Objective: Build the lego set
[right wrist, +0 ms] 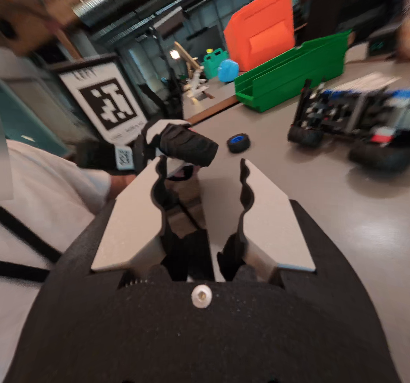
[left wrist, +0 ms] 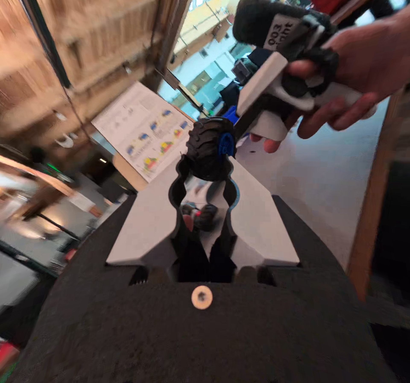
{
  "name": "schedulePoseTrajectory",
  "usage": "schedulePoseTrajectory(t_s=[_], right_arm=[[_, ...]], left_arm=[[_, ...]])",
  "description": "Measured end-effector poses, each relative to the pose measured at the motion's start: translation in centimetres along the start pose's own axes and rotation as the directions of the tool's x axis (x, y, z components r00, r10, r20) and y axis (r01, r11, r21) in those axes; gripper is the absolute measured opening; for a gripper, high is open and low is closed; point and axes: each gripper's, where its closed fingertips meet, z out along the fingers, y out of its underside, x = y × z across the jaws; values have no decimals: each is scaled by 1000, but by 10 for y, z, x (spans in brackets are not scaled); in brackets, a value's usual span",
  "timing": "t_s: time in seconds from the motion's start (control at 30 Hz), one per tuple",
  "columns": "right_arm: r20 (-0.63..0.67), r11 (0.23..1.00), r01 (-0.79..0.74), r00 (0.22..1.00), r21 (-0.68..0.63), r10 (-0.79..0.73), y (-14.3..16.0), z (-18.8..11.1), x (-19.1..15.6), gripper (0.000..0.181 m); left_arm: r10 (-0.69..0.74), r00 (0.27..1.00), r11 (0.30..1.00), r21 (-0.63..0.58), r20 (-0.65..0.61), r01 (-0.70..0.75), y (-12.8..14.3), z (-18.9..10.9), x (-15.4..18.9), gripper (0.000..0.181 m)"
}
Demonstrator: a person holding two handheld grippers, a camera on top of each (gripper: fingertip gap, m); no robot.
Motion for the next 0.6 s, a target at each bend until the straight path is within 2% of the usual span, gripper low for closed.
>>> schedulePoseTrajectory(t_s=[0.03, 0.07, 0.13, 0.2, 0.3, 0.4, 0.47, 0.53, 0.6], right_arm=[[73, 996, -91, 993, 4, 90, 1, 3, -4, 75], [140, 988, -157, 978, 6, 155, 2, 6, -8, 76], [203, 984, -178, 963, -10, 176, 7, 14, -15, 72], [185, 992, -109, 976, -56, 118, 18, 19, -16, 62], [102, 996, 28, 995, -89, -19, 26, 21, -10, 59], [12, 974, 172, 985, -144, -172, 33, 20, 1, 59], [-53, 952, 257, 962, -165, -269, 34, 18, 10, 59], [-110, 915, 363, 916, -174, -385, 31, 15, 17, 59], [-161, 867, 473, 854, -157, -495, 23, 12, 18, 59]], left_arm=[[134, 990, 991, 14, 41, -134, -4, -1, 2, 29], [243, 968, 969, 18, 66, -245, -5, -2, 6, 29], [371, 924, 927, 28, 88, -375, -5, -1, 17, 29], [439, 891, 895, 28, 115, -445, -4, 1, 22, 29], [508, 851, 858, 1, 132, -513, 0, 3, 23, 30], [450, 891, 893, -28, 59, -449, 11, 6, 28, 28], [355, 934, 933, -50, -24, -356, 20, 6, 33, 32], [203, 974, 975, -75, -105, -211, 26, 4, 36, 41], [-63, 974, 992, -121, -217, 37, 30, 1, 40, 44]])
